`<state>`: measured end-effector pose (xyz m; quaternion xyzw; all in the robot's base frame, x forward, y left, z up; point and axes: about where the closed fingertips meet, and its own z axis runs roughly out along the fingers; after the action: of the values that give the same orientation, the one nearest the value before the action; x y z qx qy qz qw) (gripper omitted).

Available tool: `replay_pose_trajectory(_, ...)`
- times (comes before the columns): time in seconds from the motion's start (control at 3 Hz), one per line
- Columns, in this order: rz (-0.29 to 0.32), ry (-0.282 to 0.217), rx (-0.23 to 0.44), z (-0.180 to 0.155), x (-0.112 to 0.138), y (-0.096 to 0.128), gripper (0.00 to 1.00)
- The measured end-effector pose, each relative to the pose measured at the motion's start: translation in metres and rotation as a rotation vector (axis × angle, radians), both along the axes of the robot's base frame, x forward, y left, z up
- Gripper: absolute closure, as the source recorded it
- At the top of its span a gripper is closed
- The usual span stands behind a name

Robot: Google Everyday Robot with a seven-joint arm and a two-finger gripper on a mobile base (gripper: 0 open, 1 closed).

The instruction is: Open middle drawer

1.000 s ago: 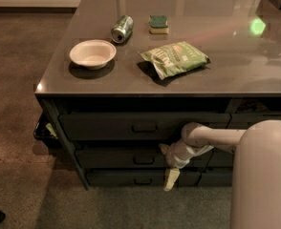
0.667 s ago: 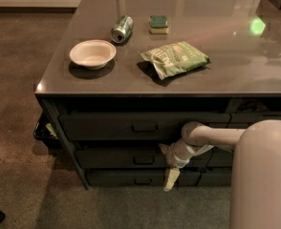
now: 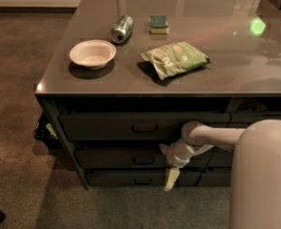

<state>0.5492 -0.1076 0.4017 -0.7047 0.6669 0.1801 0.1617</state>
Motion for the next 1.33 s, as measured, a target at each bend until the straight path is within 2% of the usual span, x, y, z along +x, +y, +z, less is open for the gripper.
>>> replay_pose_trajectory(0.67,-0.033,0.020,0.026,0.016,-0.006,0.002,0.00)
replay_pose_trajectory(1.0,-0.064,0.047,0.059,0.041,-0.041,0.005,0.00)
replay_pose_trajectory(1.33,-0.033,0.114,0.046,0.026,-0.084,0.006,0.00)
